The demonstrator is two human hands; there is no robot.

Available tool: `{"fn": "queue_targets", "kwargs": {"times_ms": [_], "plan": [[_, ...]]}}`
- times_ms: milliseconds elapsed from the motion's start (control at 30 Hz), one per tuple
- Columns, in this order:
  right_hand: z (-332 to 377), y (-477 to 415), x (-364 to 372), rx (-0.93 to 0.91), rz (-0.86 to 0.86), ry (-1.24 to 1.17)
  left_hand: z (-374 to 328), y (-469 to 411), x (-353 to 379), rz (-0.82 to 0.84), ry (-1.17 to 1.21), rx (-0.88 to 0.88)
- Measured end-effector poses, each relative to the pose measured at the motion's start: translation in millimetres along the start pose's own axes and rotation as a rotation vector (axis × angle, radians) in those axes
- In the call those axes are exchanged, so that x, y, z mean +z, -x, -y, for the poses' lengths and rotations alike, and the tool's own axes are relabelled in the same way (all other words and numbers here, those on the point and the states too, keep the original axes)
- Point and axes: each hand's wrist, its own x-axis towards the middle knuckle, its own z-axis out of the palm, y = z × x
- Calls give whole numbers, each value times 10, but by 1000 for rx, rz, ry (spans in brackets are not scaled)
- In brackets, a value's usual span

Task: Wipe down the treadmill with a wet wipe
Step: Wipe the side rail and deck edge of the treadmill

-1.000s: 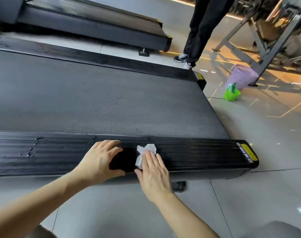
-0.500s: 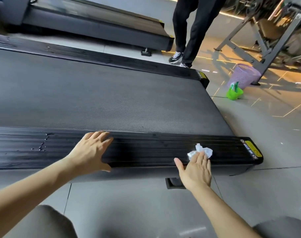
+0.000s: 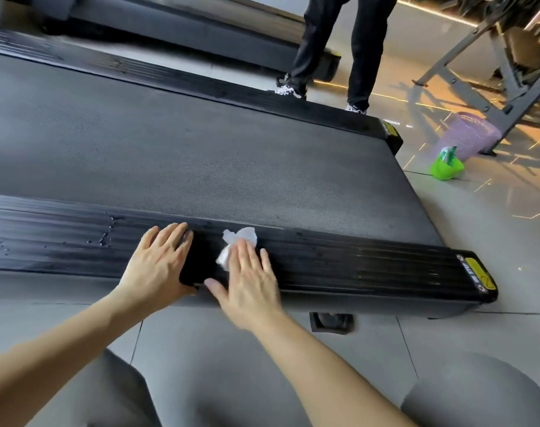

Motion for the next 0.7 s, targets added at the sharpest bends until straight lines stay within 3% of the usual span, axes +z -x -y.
{"fn": "queue_targets", "kwargs": {"times_ms": [133,300,367,467,567,700], "plan": [[-918,132,-22,307,7,38,119,-59,33,-22,-44,50],[-2171,320,-170,705,188,67,205,-55,116,-18,-29,128],[-2386,280,-253,776,227,68,210,-34,116,-19,-29,155],[-2312,112,-233,718,175,140,202,-47,126,-52,-10,163],[-1822,104,-94,515,-8,172,201,-33,162,-91,11,158],[-1049,-123,-128,157,-232,-116,174,-37,156,-102,27,149]]}}
